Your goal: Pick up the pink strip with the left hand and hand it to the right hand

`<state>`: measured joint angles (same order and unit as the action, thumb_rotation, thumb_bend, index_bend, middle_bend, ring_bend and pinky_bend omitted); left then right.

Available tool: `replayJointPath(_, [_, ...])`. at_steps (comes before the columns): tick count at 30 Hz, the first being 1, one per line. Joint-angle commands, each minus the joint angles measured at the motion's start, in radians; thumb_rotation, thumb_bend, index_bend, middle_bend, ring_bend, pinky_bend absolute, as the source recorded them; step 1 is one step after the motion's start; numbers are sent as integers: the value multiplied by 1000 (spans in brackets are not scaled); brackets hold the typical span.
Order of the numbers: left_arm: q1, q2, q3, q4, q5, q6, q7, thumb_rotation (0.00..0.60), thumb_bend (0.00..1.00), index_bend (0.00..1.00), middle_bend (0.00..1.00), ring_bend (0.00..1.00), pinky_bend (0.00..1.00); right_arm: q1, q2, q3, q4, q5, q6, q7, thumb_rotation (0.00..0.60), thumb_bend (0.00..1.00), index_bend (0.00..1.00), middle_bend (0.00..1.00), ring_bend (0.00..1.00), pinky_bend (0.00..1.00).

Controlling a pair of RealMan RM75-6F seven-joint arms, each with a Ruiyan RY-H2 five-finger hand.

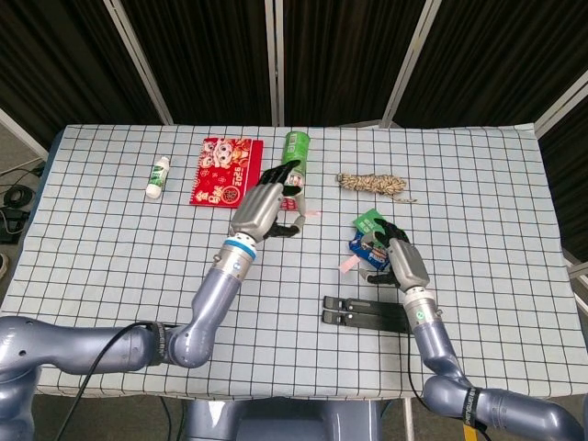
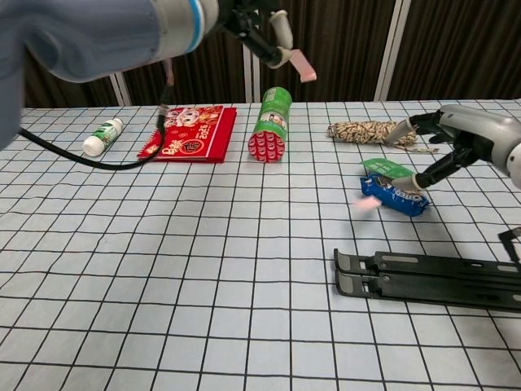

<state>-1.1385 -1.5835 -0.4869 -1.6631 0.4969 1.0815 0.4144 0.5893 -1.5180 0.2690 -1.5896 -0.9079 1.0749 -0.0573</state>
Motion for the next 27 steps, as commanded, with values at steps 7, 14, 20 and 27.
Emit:
replayJointPath(7, [157,208,125,-131,125,59,12,600,0,0,0,0,0,-80,153,-66,70,-212,68,52,600,0,0,0,0,0])
replayJointPath(14, [321,325,243,-171,344,148,-73,600,0,0,0,0,0,-171,248,-139,241,-451,226,182,600,0,0,0,0,0])
replayJointPath(20, [517,410,399,-186,541,281,-158,600,0,0,0,0,0,-267,284,-207,419,-581,384,231,600,0,1,0,0,0])
replayJointPath(27, [681,438,507,-162,679,399,-217,600,0,0,0,0,0,-354,326,-236,385,-576,432,176,600,0,0,0,0,0])
